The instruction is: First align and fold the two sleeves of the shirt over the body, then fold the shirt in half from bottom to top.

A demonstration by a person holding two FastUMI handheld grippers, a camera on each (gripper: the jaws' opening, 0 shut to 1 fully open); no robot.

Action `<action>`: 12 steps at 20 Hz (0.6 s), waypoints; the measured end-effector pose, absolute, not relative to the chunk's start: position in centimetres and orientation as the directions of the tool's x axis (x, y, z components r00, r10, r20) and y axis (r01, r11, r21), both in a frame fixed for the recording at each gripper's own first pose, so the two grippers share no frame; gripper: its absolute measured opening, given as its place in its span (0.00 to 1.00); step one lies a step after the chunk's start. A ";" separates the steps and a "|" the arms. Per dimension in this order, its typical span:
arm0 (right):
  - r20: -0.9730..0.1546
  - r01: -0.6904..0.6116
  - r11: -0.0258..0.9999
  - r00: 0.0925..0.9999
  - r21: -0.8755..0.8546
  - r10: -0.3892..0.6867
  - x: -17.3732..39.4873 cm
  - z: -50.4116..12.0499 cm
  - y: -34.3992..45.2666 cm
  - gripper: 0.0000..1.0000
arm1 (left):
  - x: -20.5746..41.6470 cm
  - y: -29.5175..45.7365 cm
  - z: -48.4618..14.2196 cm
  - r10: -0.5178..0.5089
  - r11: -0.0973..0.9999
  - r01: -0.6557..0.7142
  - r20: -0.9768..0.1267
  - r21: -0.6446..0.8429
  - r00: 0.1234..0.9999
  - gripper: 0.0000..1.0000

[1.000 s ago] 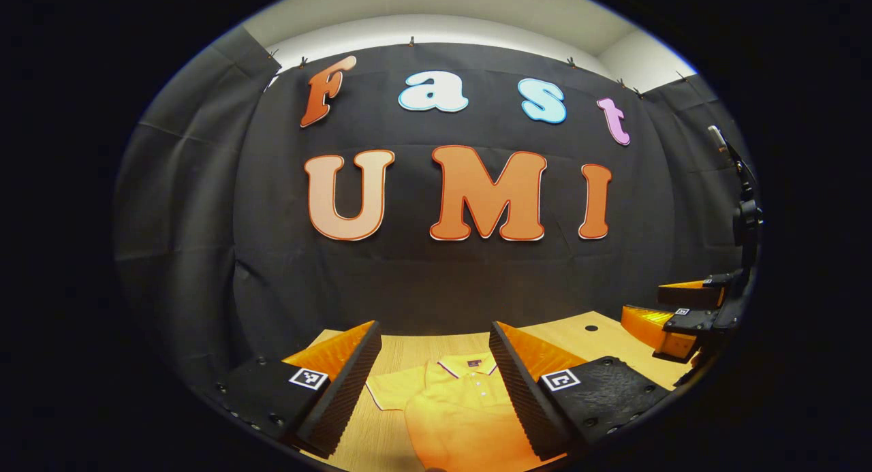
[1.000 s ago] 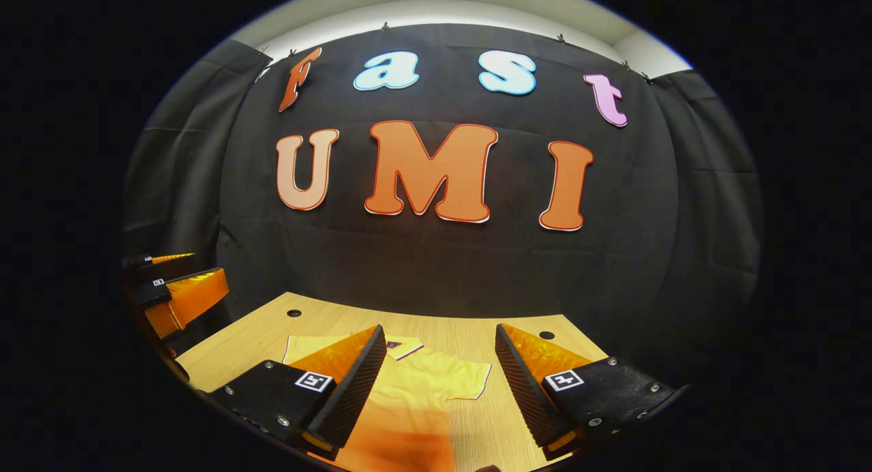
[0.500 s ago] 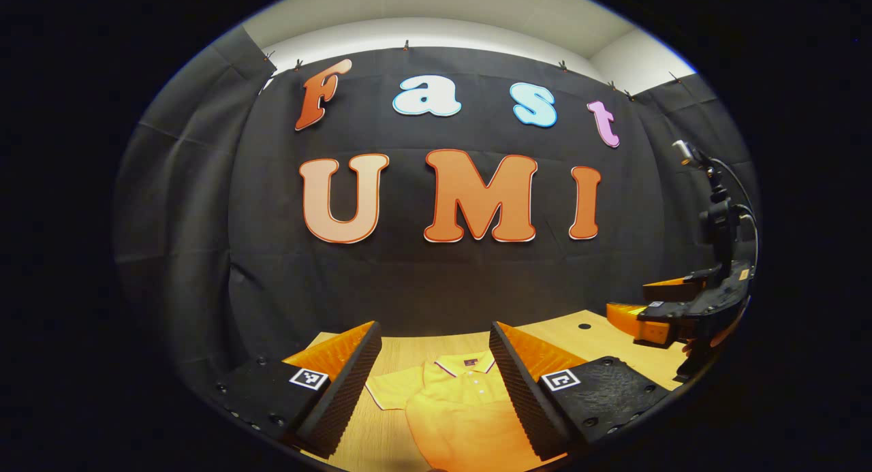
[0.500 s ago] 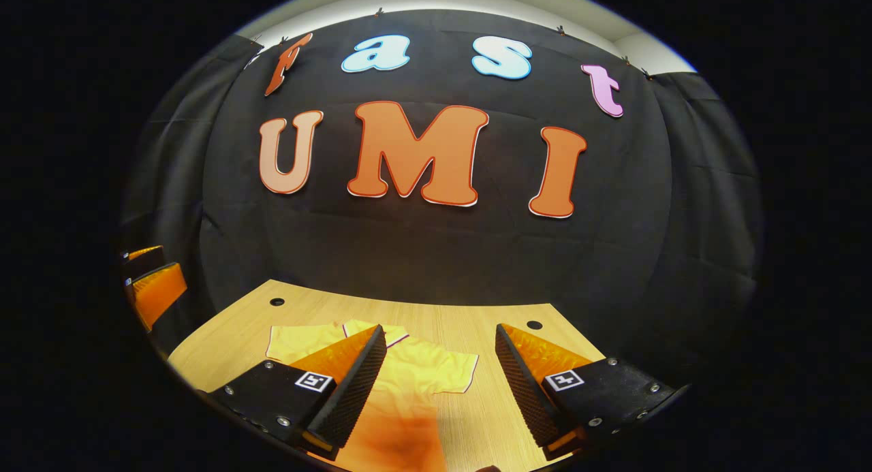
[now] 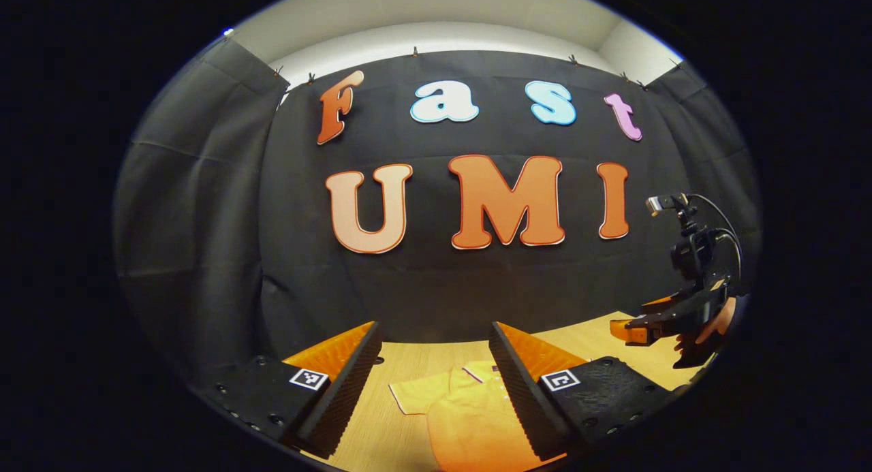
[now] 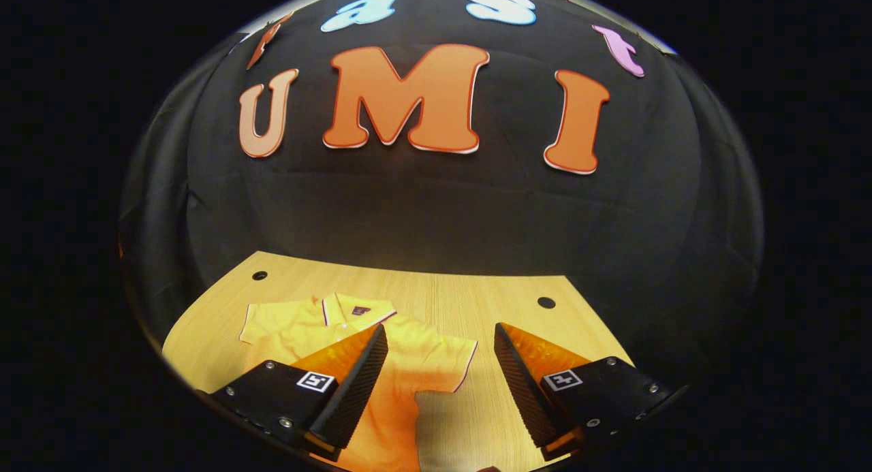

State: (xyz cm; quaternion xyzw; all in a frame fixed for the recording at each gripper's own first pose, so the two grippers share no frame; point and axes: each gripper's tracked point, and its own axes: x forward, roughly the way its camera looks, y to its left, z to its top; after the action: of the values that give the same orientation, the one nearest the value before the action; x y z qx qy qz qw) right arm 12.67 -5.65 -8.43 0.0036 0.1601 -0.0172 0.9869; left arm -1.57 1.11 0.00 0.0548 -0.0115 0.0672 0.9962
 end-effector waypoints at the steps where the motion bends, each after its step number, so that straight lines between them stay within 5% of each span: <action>1: -0.352 0.034 0.999 0.935 0.008 -0.029 13.6 -9.6 -6.0 0.95 | -1.5 1.4 -0.1 0.157 0.981 -0.159 0.026 0.111 0.987 0.98; 7: -0.562 0.006 0.999 0.827 0.045 0.020 17.3 -16.3 -6.7 0.96 | -2.2 2.6 -1.5 0.273 0.955 -0.268 -0.020 0.125 0.962 0.97; 12: -0.720 0.005 0.998 0.693 0.066 0.044 19.7 -20.7 -8.3 0.83 | -2.5 2.6 -3.7 0.311 0.945 -0.296 -0.105 0.137 0.945 0.97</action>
State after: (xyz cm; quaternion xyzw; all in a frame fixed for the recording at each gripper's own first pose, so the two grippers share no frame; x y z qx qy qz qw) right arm 19.69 -8.31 -20.69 0.0315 0.3919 0.0108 0.9194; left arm -2.49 2.60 -3.75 0.0597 0.0627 0.1541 0.9843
